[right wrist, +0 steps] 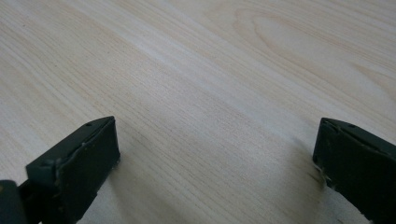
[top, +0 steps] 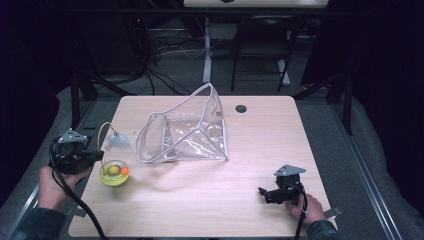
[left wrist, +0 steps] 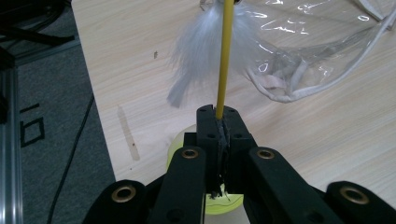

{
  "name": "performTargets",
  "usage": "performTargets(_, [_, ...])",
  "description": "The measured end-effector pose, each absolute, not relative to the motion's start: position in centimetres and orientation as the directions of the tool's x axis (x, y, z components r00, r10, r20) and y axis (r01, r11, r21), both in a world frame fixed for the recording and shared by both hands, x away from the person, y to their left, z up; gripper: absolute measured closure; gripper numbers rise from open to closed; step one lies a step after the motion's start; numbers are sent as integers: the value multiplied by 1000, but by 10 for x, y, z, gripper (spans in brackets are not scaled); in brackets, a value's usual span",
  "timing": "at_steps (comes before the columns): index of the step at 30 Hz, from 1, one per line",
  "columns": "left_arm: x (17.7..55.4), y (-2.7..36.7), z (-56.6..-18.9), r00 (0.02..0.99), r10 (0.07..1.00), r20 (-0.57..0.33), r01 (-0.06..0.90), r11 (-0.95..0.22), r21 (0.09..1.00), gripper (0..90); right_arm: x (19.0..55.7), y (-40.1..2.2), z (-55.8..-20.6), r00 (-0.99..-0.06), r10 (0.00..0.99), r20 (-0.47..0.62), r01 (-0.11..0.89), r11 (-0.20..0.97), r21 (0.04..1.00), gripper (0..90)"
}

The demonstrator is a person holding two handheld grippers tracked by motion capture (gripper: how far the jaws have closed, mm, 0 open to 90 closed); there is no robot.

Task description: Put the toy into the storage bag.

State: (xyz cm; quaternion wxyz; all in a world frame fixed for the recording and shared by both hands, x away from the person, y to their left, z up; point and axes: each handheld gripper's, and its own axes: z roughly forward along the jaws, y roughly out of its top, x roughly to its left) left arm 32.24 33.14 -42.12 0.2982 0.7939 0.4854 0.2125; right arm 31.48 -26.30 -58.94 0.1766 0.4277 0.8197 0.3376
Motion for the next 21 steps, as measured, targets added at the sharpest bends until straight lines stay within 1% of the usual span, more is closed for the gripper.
performTargets(16, [342, 332, -403, 435, 897, 79, 646, -372, 667, 881, 315, -263, -589, -571, 821, -1, 582, 406, 704, 0])
performTargets(21, [348, 335, -398, 416, 906, 79, 635, -352, 688, 881, 315, -263, -589, -571, 821, -1, 582, 406, 704, 0])
